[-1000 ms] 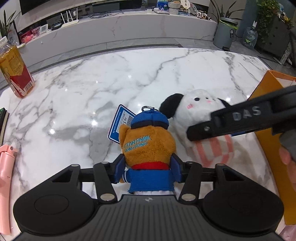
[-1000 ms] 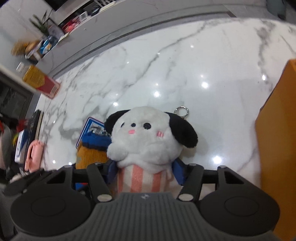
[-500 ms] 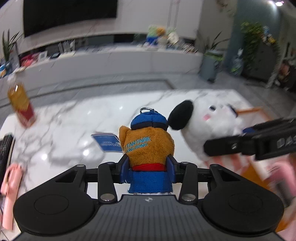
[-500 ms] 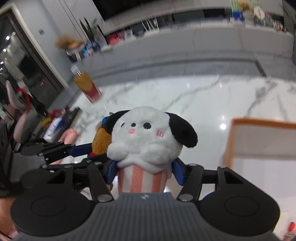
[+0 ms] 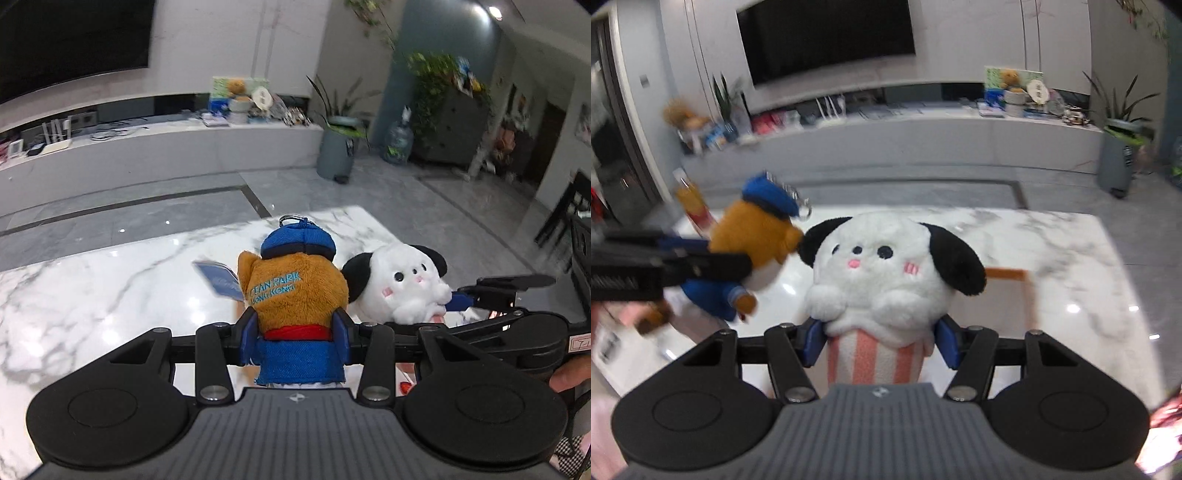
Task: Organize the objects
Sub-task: 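Carry both plush toys over the orange box and lower them inside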
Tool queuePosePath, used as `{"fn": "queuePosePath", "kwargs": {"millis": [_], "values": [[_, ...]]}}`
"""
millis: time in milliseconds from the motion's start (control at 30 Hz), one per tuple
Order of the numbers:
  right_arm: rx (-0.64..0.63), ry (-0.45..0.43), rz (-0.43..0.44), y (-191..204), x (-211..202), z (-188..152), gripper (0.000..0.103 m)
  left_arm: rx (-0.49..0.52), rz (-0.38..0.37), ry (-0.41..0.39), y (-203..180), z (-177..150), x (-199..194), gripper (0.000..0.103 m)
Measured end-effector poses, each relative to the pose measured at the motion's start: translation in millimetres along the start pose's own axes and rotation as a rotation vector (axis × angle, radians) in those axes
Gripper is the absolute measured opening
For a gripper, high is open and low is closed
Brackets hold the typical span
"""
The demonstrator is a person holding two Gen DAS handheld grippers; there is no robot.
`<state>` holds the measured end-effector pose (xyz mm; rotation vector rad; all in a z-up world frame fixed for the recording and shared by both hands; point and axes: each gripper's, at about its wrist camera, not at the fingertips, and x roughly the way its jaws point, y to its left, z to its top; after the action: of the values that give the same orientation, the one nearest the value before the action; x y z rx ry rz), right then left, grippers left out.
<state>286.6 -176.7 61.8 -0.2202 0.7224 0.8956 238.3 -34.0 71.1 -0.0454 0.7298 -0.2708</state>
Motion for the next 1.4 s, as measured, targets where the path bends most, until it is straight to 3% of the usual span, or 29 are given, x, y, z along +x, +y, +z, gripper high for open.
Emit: {"fn": "queuePosePath", "kwargs": {"millis": [200,367,533,833,1033,1167,1400], "values": [[-0.014,0.157,-0.016,-43,34,-2,0.062,-0.026,0.023,0.147,-26,9,69,0.049],[-0.059,0.233,-0.029,-52,66,-3,0.062,-0.029,0.07,0.238,-27,10,104,0.049],[-0.102,0.271,-0.049,-48,88,-9,0.062,-0.016,0.118,0.309,-33,0,122,0.05],[-0.241,0.235,-0.104,-28,102,-19,0.062,-0.017,0.186,0.406,-33,-12,141,0.054],[-0.299,0.225,-0.125,-20,109,-23,0.065,0.009,0.187,0.398,-35,-14,140,0.054],[-0.28,0.209,-0.126,-22,106,-21,0.068,0.032,0.223,0.368,-36,-13,136,0.063],[-0.239,0.154,-0.125,-21,76,-23,0.076,0.021,0.164,0.267,-37,-12,101,0.065]]}}
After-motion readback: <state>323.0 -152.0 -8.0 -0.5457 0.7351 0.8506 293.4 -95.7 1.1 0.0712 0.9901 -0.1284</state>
